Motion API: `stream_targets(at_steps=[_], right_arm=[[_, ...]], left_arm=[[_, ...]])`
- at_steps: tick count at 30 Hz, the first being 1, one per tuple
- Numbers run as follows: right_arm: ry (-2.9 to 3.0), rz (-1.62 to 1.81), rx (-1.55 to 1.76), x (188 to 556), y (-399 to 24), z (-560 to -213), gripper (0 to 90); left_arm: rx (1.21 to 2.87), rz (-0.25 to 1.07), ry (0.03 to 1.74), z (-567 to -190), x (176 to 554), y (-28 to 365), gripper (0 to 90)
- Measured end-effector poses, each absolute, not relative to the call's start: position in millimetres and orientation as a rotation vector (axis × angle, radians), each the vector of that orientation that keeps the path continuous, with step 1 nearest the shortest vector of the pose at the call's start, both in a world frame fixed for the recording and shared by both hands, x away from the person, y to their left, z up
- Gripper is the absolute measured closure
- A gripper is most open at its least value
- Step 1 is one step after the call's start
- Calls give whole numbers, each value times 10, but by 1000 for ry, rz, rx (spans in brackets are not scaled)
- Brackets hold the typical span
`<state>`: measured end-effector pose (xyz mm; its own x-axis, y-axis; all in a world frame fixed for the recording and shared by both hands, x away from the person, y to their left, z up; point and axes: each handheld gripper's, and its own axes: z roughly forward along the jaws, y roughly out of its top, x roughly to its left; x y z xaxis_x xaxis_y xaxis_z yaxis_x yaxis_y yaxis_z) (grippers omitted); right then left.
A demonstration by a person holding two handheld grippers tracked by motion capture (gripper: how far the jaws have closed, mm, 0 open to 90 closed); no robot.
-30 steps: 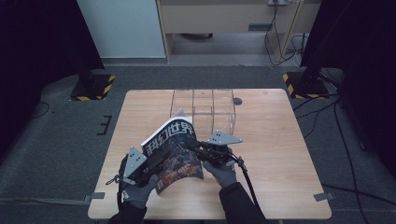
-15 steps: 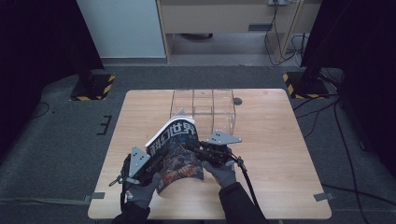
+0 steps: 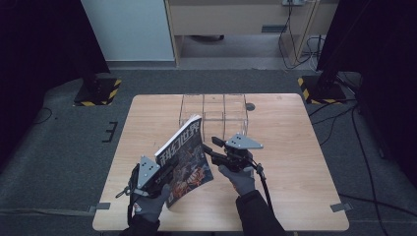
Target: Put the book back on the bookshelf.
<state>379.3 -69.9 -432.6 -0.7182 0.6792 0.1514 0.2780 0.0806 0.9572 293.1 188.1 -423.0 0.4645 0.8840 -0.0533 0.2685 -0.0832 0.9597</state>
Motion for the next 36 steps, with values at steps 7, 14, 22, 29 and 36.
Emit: stream_targets(at_steps=[7,14,22,29,36], right_arm=[[2034,1527,1020,3855,-907,-4315,371],[2050,1405,1070,3879,-1149,-4413,244],[2074,1304,1116,3855,-1444,-4568,204],[2057,1203,1172,3805,-1777,-4727,180],[2042,1139,1257,3756,-2070,-4892,160]], left_arm=[[1601,674,1039,-4193,2941,1912,820],[1589,653,1034,-4112,2939,1908,821],[1552,647,1033,-3960,2950,1945,821],[1507,643,1046,-3829,3001,2032,821],[1480,666,1046,-3734,3076,2062,821]])
